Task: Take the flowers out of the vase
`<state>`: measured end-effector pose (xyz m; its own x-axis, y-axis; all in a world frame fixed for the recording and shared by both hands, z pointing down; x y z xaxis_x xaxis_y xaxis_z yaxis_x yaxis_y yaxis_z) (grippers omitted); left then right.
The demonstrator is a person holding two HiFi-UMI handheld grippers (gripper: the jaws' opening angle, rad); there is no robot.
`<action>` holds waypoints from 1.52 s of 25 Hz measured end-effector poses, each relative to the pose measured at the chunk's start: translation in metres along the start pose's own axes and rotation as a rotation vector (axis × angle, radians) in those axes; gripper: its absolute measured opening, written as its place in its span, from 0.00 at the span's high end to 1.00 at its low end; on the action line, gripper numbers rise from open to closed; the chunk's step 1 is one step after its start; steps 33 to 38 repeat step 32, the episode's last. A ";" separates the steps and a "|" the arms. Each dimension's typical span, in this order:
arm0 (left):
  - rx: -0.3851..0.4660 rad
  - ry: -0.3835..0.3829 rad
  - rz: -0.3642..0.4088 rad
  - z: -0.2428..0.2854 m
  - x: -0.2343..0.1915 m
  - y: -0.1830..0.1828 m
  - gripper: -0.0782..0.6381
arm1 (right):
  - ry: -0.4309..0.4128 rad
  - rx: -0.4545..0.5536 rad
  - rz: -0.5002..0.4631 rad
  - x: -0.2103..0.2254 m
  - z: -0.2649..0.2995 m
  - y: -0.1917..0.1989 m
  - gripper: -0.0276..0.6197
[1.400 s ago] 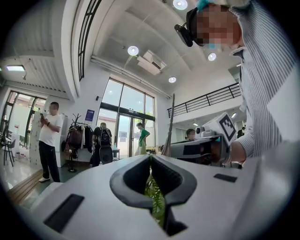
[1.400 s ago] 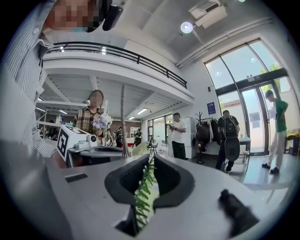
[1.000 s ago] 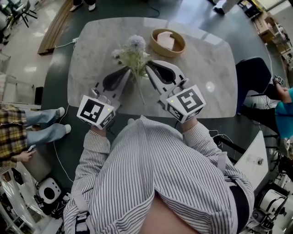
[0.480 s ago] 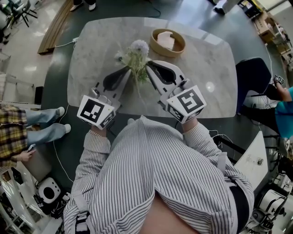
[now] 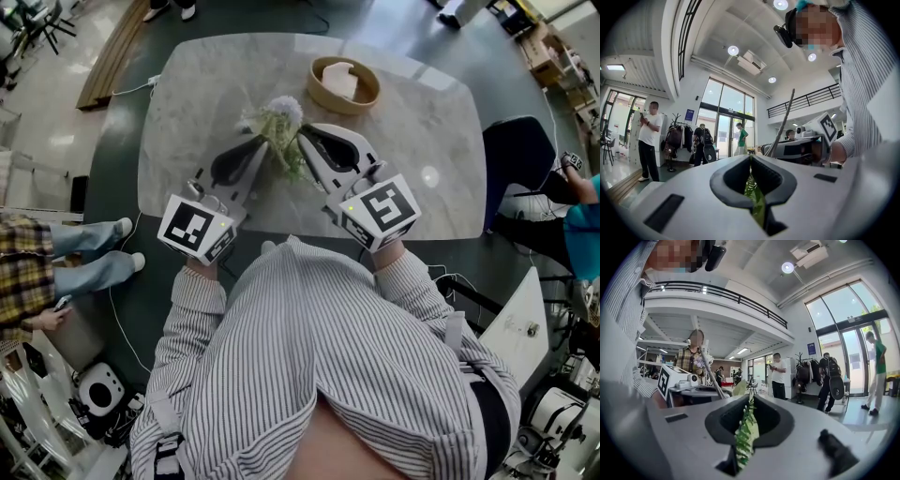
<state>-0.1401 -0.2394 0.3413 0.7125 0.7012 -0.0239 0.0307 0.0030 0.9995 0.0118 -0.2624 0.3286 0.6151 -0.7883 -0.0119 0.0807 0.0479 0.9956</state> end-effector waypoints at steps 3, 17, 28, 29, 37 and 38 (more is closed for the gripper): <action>0.002 0.000 -0.001 0.001 -0.001 0.000 0.86 | 0.002 -0.006 -0.005 0.000 0.001 -0.001 0.90; 0.005 0.003 -0.003 0.000 0.000 -0.002 0.86 | 0.011 0.002 -0.027 -0.002 0.001 -0.001 0.91; -0.001 0.006 -0.007 0.002 0.000 0.000 0.86 | 0.011 -0.005 -0.025 -0.002 0.000 0.001 0.91; -0.002 0.006 -0.007 0.002 0.001 0.000 0.86 | 0.011 -0.005 -0.027 -0.002 -0.001 0.001 0.91; -0.003 0.007 -0.008 0.003 0.002 0.002 0.86 | 0.010 -0.004 -0.031 -0.001 -0.001 0.002 0.91; -0.003 0.007 -0.008 0.003 0.002 0.002 0.86 | 0.010 -0.004 -0.031 -0.001 -0.001 0.002 0.91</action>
Point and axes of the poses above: the fingertips, and each gripper's own axes: z forward along the fingers, x to its right, y out of its underside, the point moved 7 cm from there along -z, backward along the fingers, and after that the axes turned 1 degree about x, right-handed, at the moved point
